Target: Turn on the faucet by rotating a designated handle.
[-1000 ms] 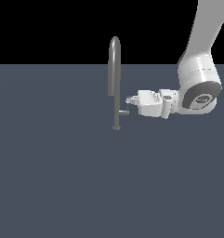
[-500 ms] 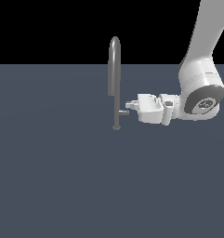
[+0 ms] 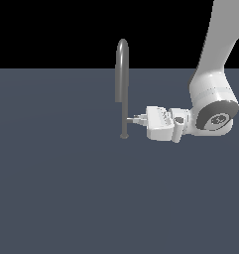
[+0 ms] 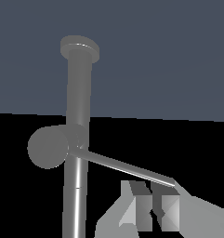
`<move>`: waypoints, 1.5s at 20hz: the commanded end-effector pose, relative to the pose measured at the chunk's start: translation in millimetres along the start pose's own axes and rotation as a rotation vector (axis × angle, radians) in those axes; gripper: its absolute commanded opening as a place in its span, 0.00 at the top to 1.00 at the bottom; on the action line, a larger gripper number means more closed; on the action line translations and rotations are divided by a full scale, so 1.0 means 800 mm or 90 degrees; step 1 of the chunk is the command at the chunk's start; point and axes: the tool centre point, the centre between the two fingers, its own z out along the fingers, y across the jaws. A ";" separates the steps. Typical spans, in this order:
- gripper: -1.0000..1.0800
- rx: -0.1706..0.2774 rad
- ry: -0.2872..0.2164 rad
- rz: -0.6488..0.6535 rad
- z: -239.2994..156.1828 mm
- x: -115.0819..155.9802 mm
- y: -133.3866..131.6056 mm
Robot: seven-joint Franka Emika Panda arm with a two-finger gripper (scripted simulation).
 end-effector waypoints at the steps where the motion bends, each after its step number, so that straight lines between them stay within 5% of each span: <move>1: 1.00 0.001 0.002 0.012 0.000 0.026 0.007; 6: 1.00 0.002 0.003 0.024 0.000 0.064 0.015; 8: 1.00 -0.001 -0.002 -0.001 0.000 0.032 0.001; 20: 1.00 0.002 0.002 0.023 -0.001 0.096 -0.006; 21: 1.00 0.002 0.002 0.023 -0.001 0.096 -0.006; 22: 1.00 -0.005 -0.006 -0.009 -0.001 0.056 -0.020; 30: 1.00 -0.002 -0.002 0.008 -0.001 0.088 -0.032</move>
